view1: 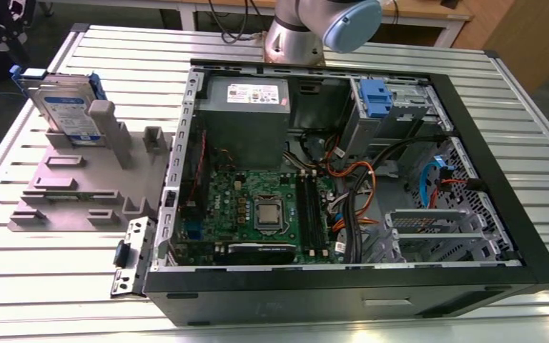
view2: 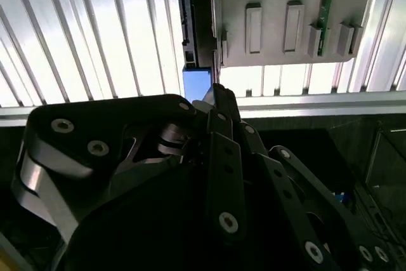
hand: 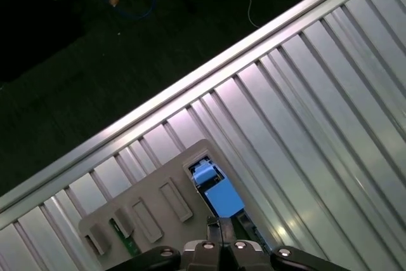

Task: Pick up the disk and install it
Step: 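Pick up the disk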

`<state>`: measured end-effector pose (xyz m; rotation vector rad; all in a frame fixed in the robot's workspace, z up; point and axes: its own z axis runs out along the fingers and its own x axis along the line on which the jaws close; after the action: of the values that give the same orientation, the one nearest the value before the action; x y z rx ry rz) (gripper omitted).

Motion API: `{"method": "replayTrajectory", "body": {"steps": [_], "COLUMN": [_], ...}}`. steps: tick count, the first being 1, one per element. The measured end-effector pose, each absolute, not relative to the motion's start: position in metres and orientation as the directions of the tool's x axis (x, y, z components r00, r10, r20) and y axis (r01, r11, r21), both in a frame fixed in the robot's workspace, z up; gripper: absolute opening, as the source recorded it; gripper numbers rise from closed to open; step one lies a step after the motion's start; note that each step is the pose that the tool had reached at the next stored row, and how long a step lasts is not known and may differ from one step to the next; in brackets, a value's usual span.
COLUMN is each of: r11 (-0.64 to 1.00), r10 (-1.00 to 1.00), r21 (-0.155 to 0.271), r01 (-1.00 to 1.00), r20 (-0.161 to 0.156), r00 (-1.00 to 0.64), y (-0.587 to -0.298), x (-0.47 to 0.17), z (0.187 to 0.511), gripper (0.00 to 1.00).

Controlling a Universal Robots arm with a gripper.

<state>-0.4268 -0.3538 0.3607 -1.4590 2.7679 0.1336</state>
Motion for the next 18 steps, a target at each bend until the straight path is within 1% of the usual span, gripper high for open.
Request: {"method": "replayTrajectory", "body": {"steps": [12, 18], "r11": [0.414, 0.378], "r10": [-0.908, -0.923], "r21": [0.071, 0.071], "r01": [-0.908, -0.923], "r20": [-0.048, -0.048], "r00": [-0.417, -0.382], "y": [-0.3539, -0.3539], "x": [-0.4268, -0.4268], "z": [0.3599, 0.3598], "gripper": [0.11, 0.11]}}
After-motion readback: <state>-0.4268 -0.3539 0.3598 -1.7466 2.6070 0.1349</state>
